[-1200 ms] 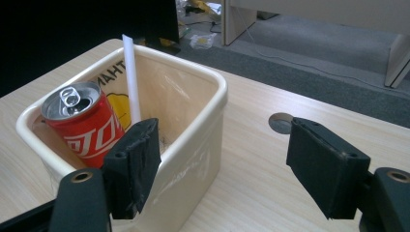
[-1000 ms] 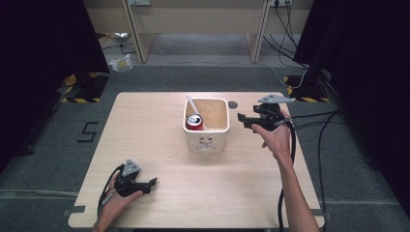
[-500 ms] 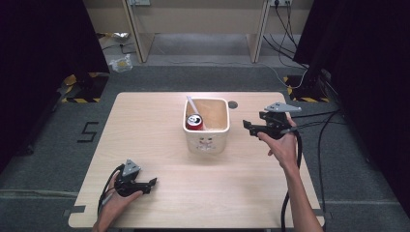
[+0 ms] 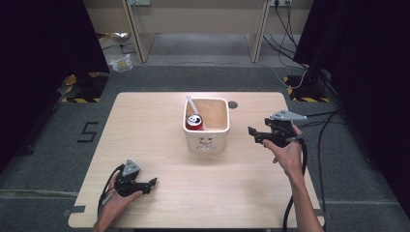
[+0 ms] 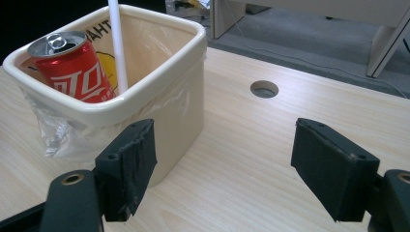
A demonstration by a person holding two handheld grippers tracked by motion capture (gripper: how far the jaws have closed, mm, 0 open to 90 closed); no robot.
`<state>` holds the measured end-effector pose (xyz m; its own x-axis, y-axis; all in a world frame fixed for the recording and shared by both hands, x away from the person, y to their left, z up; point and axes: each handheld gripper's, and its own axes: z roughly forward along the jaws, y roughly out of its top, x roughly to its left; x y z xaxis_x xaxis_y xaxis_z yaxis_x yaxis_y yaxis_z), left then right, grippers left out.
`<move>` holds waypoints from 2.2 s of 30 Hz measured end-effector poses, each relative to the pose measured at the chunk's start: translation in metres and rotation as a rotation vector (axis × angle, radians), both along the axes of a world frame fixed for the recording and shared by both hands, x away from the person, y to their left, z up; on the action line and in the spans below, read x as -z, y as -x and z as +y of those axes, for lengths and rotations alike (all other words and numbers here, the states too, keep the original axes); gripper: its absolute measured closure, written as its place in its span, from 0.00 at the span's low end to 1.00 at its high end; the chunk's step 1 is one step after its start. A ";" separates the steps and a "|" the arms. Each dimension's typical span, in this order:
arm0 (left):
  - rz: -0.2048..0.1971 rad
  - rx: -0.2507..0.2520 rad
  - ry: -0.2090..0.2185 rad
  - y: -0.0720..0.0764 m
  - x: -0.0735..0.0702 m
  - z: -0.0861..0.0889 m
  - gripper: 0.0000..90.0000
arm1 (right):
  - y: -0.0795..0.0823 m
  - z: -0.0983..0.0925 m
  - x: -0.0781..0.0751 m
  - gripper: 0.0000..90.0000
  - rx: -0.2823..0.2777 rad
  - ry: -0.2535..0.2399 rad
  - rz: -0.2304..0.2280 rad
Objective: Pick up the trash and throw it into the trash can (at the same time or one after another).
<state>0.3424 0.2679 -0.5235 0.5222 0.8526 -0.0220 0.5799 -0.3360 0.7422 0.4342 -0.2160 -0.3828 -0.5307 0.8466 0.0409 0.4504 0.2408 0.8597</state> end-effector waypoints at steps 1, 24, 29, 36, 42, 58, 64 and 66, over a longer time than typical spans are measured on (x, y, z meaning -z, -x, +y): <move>0.000 0.000 0.000 0.000 0.000 0.000 0.16 | 0.001 0.000 0.000 0.27 0.001 0.011 0.000; 0.000 0.000 0.000 0.000 0.000 0.000 0.16 | 0.024 -0.008 0.021 0.27 0.006 0.051 0.007; 0.000 0.000 0.000 0.000 0.000 0.000 0.16 | 0.030 -0.010 0.027 0.26 0.004 0.045 0.009; 0.000 0.000 0.000 0.000 0.000 0.000 0.16 | 0.038 -0.008 0.034 0.25 -0.001 0.038 0.002; 0.000 0.000 0.000 0.000 0.000 0.000 0.16 | 0.043 -0.005 0.038 0.25 -0.006 0.028 -0.010; 0.000 0.000 0.000 0.000 0.000 0.000 0.16 | 0.053 -0.001 0.050 0.24 -0.018 0.035 -0.002; 0.000 0.000 0.000 0.000 0.000 0.000 0.16 | 0.056 -0.001 0.057 0.24 -0.019 0.044 0.013; 0.000 0.000 -0.001 0.000 0.000 0.000 0.16 | 0.057 -0.002 0.061 0.24 -0.018 0.046 0.021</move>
<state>0.3424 0.2678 -0.5235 0.5221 0.8526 -0.0215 0.5798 -0.3364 0.7421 0.3776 -0.2178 -0.4441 -0.5450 0.8383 0.0132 0.4632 0.2879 0.8382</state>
